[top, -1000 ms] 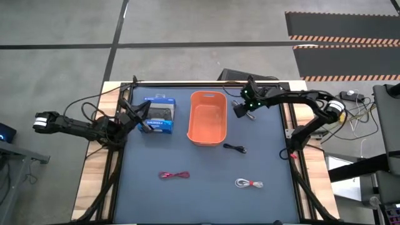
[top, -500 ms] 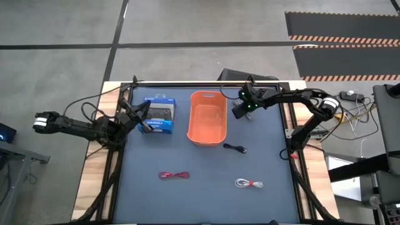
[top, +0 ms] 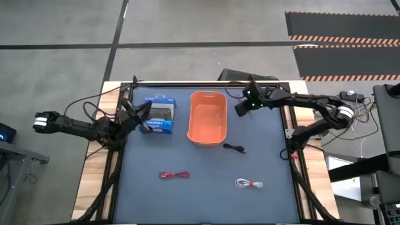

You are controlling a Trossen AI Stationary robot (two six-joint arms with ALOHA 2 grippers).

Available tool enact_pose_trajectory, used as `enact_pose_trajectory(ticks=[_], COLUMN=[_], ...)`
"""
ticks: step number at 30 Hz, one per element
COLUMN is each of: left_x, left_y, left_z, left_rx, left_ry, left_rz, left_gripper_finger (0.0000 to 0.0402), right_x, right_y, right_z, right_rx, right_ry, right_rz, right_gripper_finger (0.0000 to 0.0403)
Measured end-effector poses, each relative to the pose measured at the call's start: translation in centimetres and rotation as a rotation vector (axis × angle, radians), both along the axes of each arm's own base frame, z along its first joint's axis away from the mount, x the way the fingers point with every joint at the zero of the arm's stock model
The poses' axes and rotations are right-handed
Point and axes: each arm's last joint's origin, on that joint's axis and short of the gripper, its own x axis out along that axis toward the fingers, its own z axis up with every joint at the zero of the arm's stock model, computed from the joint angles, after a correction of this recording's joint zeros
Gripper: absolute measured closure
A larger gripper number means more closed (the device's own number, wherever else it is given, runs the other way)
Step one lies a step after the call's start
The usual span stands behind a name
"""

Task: Pick and place USB-C Cables
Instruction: Put the white patterned charger cable into the orange bin

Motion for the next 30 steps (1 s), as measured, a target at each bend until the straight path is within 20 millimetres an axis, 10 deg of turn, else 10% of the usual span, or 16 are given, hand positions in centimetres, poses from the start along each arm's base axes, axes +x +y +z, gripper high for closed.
enact_pose_trajectory(ticks=[13, 30], left_x=[0.0, -0.5], left_y=[0.0, 0.0], left_z=[0.7, 2.8], left_rx=[0.064, 0.197], left_ry=[0.015, -0.014], left_rz=[0.043, 0.153], left_gripper_finger=[0.04, 0.04], right_x=[-1.3, 7.2], right_y=[3.5, 6.8], right_z=[8.8, 17.1], right_rx=[-0.104, 0.047], right_ry=[-0.304, -0.426], right_rz=[-0.017, 0.075], right_gripper_finger=[0.0379, 0.038])
